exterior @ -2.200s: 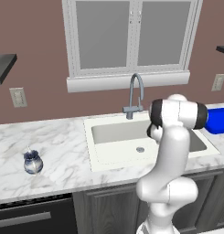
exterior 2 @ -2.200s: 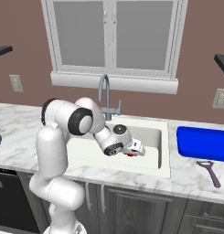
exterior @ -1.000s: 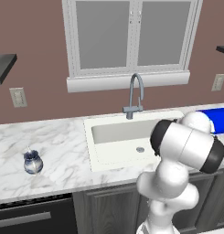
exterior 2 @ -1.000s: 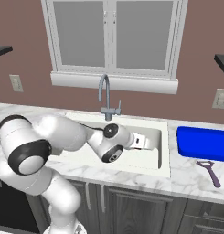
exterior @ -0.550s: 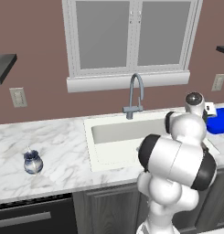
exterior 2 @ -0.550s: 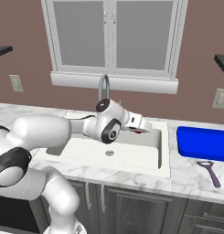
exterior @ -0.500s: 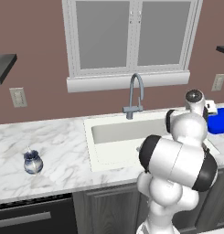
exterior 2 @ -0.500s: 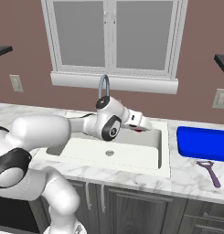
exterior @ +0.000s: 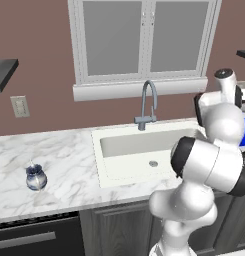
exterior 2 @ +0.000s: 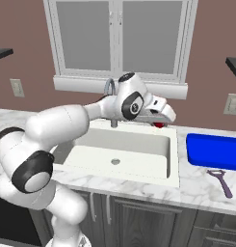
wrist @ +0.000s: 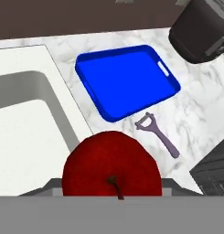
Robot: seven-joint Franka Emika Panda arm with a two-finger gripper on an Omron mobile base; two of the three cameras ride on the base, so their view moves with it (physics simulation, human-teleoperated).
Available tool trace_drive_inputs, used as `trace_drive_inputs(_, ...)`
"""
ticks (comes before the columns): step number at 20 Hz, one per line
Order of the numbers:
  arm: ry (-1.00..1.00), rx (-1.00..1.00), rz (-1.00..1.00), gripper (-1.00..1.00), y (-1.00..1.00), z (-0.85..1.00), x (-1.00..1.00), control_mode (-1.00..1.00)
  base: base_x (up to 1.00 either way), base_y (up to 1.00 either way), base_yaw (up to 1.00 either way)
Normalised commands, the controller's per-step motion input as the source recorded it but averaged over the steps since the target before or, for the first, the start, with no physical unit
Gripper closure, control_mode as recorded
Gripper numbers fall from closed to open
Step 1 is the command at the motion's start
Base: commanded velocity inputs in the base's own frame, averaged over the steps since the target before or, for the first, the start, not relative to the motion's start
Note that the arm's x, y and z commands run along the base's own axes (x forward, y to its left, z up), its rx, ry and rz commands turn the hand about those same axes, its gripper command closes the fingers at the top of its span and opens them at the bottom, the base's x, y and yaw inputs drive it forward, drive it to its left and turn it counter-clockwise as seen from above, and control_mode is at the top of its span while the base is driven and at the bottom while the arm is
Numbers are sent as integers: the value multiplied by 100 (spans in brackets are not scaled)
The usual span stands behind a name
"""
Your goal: Pick up all produce items and place them in the sink. Turn on the sink faucet to wash them. Then turn the sink off and put them in the tray.
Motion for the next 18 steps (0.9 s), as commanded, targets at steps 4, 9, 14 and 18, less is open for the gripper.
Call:
trace_drive_inputs(4, 10, 21, -11, 100, -61, -1, 2, -100, 0, 0, 0)
trace_drive_inputs(9, 3, 20, -7, 100, -62, -34, 3, -100, 0, 0, 0)
trace_drive_inputs(14, -2, 3, -1, 100, -40, -43, 14, -100, 0, 0, 0)
trace_drive_inputs(18, 0, 0, 0, 100, -28, -37, 25, -100, 0, 0, 0)
